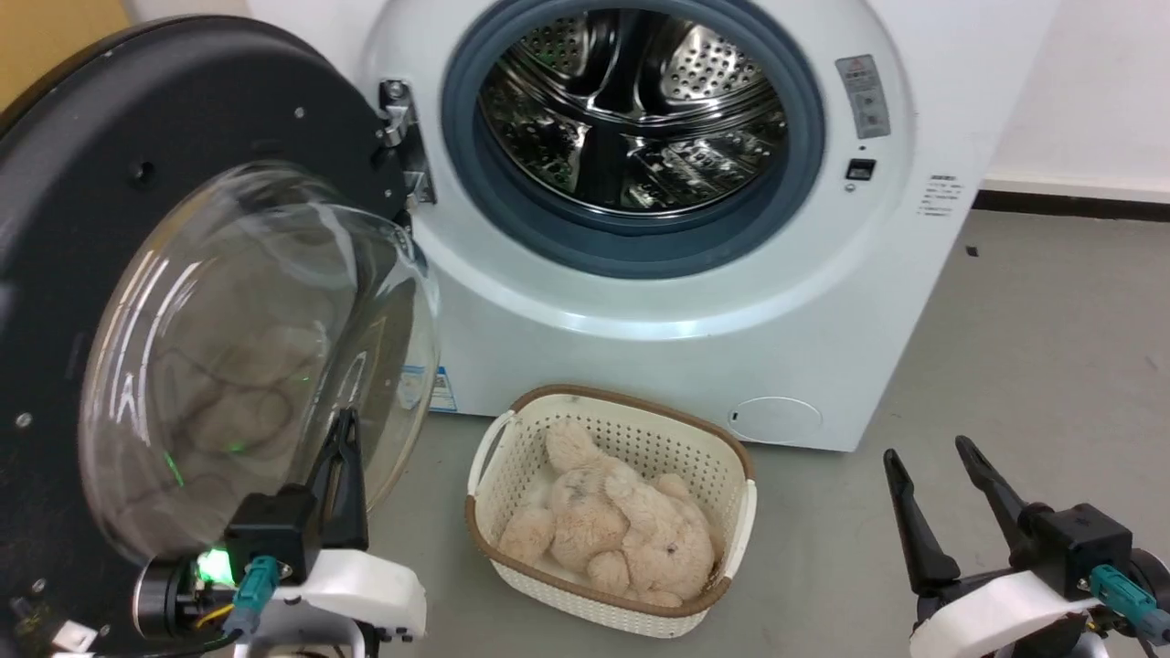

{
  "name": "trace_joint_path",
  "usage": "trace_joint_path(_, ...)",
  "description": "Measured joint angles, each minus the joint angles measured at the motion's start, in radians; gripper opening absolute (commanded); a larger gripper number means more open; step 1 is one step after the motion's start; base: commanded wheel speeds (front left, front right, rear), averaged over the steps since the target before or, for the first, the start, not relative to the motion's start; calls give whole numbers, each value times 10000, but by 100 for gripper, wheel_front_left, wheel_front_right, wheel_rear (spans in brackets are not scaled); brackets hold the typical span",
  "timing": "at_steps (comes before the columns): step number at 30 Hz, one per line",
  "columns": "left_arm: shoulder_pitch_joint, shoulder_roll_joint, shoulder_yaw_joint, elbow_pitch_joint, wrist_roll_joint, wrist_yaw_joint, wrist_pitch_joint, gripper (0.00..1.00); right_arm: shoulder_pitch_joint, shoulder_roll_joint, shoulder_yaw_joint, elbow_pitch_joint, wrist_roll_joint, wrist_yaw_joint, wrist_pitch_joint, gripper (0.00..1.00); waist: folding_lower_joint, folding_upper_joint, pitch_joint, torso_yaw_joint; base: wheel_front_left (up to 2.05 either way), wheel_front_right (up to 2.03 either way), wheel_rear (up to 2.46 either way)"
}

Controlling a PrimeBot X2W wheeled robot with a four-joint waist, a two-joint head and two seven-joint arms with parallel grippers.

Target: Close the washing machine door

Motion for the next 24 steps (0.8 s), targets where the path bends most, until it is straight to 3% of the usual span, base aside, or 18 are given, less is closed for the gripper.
trace_joint_path(14, -822, -2, 382, -1185, -387, -370, -282, 0, -2, 0, -134, -69, 270, 0, -293, 100, 0, 0, 94, 1061, 0, 0, 0)
trace_joint_path(24, -1511, -6, 1624, -1732, -1177, -828, -502, 0, -8, 0, -82, -71, 497, 0, -512, 100, 0, 0, 239, 1665, 0, 0, 0)
